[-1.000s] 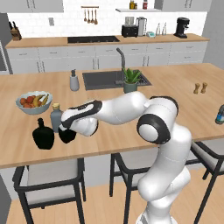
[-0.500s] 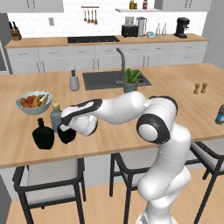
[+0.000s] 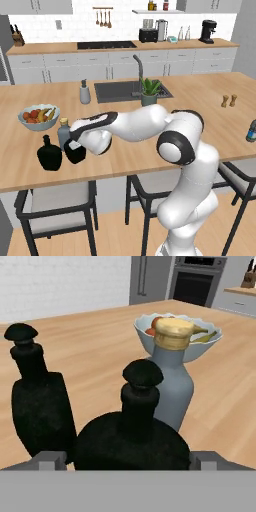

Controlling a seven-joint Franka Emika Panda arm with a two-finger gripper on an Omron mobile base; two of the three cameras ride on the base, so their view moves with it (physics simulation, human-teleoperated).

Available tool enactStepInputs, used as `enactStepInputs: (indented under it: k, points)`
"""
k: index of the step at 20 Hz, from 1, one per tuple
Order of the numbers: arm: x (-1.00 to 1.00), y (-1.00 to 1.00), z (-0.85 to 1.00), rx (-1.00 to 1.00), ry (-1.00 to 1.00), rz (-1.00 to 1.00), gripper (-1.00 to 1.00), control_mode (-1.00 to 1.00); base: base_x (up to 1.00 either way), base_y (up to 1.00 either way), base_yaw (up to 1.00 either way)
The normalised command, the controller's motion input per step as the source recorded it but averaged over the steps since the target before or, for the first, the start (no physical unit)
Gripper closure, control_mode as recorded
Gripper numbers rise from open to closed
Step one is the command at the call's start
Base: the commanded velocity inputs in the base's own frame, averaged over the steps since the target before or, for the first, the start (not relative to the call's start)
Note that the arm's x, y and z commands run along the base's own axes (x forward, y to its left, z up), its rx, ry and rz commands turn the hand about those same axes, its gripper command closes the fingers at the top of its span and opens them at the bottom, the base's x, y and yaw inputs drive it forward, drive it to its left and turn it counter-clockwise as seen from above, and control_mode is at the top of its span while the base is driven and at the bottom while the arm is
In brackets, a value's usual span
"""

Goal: Move the plastic bottles in the middle to the plastics group, and the glass bottles in the middle to the glass group.

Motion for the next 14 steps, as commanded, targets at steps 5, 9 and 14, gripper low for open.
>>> enactStepInputs:
  k: [5, 9, 14]
  points:
    - [0.00, -0.07, 0.88, 0.01, 0.00, 0.00, -1.00, -1.00, 0.00, 0.00, 0.00]
    - [0.00, -0.16, 1.00, 0.03, 0.02, 0.00, -1.00, -1.00, 0.00, 0.00, 0.00]
    - [0.00, -0.23, 1.00, 0.02, 0.16, 0.00, -1.00, -1.00, 0.00, 0.00, 0.00]
